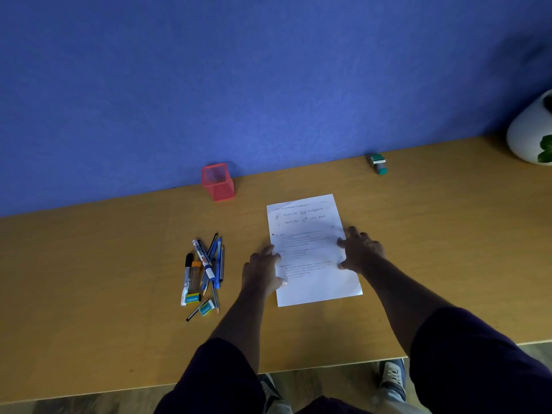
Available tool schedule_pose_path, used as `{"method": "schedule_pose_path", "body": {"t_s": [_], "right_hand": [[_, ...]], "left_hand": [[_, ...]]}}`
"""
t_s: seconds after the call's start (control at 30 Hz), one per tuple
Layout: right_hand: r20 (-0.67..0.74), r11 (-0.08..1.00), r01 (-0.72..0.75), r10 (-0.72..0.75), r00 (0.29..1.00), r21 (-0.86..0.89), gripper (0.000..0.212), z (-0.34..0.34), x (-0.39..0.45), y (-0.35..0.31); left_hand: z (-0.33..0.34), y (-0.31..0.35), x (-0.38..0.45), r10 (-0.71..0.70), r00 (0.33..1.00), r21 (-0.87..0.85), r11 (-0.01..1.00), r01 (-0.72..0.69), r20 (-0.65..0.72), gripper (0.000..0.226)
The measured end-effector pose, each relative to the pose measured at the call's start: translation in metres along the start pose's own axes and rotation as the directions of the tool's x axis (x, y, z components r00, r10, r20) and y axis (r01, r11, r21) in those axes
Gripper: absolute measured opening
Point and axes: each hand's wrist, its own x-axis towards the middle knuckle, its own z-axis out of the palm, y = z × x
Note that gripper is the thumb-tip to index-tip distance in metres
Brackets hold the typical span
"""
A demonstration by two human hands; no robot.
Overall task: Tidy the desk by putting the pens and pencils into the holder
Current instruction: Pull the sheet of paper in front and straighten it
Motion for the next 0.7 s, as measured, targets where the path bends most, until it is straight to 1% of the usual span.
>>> {"method": "schedule_pose_path", "body": {"t_s": [0.1,0.2,0.4,0.57,0.7], "right_hand": [[0.012,1.000,0.021,-0.021,1.000,0.012,0.069,0.000,-0.001,-0.001],[0.028,0.999,0.035,-0.036,0.999,0.033,0.074,0.000,0.000,0.000],[0.065,0.997,0.072,-0.072,0.995,-0.008,0.076,0.000,0.007,0.000],[0.071,0.998,0.057,-0.059,0.996,0.032,0.087,0.008,0.013,0.002],[0.057,0.997,0.065,-0.067,0.996,0.035,0.081,0.010,0.014,0.002]], "left_hand": [[-0.001,0.002,0.000,0.008,1.000,0.057,0.998,-0.008,0.000,0.076],[-0.002,0.004,0.002,0.012,1.000,0.096,0.995,-0.013,0.015,0.077],[-0.002,0.003,0.007,0.026,1.000,0.126,0.992,-0.028,0.016,0.078],[-0.001,0.005,0.010,0.026,0.999,0.157,0.987,-0.029,0.020,0.076],[-0.002,0.008,0.012,0.025,0.999,0.196,0.980,-0.032,0.039,0.073]]}}
